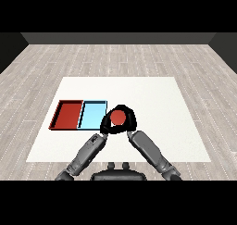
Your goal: Pick the red can and put it in the red box
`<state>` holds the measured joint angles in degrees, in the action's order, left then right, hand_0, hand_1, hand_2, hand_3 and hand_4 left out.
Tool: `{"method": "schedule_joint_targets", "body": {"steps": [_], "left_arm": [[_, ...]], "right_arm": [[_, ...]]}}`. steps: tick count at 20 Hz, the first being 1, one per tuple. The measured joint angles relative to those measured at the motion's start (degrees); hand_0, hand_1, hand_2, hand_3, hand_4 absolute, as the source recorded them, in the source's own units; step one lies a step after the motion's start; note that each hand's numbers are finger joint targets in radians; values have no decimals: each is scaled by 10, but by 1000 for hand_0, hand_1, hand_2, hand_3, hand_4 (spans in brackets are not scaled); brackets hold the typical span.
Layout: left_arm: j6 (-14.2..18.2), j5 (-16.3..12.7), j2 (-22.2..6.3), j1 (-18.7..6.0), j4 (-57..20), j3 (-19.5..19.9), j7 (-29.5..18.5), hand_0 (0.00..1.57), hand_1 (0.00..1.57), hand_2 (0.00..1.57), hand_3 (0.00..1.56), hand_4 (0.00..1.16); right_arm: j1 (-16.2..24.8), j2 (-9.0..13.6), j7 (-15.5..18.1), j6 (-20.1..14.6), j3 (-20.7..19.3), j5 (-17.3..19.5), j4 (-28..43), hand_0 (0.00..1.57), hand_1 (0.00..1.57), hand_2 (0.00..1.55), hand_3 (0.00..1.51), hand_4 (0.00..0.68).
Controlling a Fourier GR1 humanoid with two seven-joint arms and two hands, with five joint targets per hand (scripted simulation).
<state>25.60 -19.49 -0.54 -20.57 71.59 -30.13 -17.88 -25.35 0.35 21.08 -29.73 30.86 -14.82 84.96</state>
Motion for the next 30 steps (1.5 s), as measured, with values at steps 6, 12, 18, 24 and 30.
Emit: {"method": "schedule_joint_targets", "body": {"steps": [6,12,18,24,30], "left_arm": [[35,2,-2,6,-4,-1,4,1571,1571,1557,1478,1124],[81,-8,-3,3,-13,-16,-15,1571,1571,1571,1494,1139],[79,-22,-2,-3,-20,-11,-70,1571,1571,1571,1513,1147],[83,-25,0,5,-17,-11,-92,1571,1571,1571,1505,1140],[87,-15,-2,0,-7,0,-84,1571,1571,1571,1494,1134]], "right_arm": [[-9,0,-2,-10,6,-7,-5,1482,1482,1443,1391,644],[-14,1,7,3,2,-20,-12,1491,1491,1435,1383,595],[2,1,-27,-4,10,1,3,0,0,0,0,0],[4,-2,-79,-6,11,37,12,0,0,0,0,0],[-6,-1,-90,-18,7,31,2,0,0,0,0,0]]}}
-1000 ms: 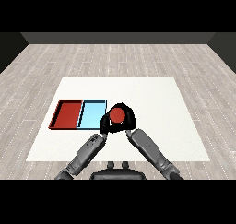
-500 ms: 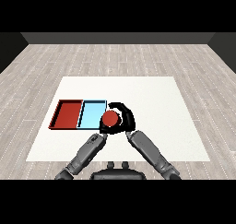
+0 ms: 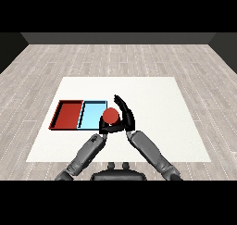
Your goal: Pick the red can and put it in the red box
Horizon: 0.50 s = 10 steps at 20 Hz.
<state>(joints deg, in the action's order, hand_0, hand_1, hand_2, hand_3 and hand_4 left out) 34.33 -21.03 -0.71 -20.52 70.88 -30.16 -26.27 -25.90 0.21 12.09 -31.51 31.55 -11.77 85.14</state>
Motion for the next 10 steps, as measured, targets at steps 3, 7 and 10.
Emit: {"method": "schedule_joint_targets", "body": {"steps": [3,7,10], "left_arm": [[0,16,2,4,-5,7,0,1571,1571,1571,1483,1134],[8,31,3,14,17,8,14,1571,1571,1571,1468,1131],[4,34,5,9,4,19,7,1571,1571,1568,1453,1132]], "right_arm": [[13,-1,10,16,-13,2,-4,0,0,0,0,0],[12,0,-10,39,-40,4,14,0,0,0,0,0],[34,0,-7,59,-54,-3,27,0,0,0,0,0]]}}
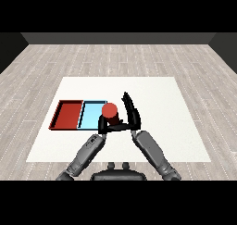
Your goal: Pick the red can and put it in the red box
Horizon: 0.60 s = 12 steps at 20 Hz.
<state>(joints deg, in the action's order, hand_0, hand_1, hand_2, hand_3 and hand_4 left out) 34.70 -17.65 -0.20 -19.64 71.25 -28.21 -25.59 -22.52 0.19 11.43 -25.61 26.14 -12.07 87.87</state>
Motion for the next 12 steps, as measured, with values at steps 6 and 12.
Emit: {"method": "schedule_joint_targets", "body": {"steps": [6,12], "left_arm": [[-11,8,-10,-16,4,31,14,1571,1571,1568,1472,1126],[-31,12,-41,-19,14,82,23,1571,1571,1571,1479,1126]], "right_arm": [[62,32,-1,36,-31,-3,81,0,0,0,0,0],[153,72,5,76,-72,-37,171,0,0,0,0,0]]}}
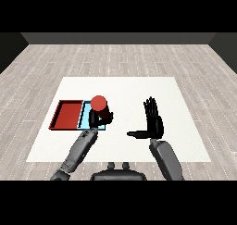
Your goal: Pick the red can and put it in the red box
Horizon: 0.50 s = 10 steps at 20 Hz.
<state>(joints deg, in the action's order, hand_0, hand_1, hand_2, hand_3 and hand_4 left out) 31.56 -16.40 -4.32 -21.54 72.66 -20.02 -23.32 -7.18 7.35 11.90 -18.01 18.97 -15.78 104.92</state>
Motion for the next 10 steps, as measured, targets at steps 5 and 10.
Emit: {"method": "schedule_joint_targets", "body": {"steps": [5,10], "left_arm": [[0,7,-65,3,38,44,50,1571,1571,1571,1490,1118],[-2,29,-124,9,26,78,74,1571,1571,1571,1492,1143]], "right_arm": [[42,33,-1,28,-43,-22,26,0,0,0,0,0],[90,48,16,50,-75,-37,19,0,0,0,0,0]]}}
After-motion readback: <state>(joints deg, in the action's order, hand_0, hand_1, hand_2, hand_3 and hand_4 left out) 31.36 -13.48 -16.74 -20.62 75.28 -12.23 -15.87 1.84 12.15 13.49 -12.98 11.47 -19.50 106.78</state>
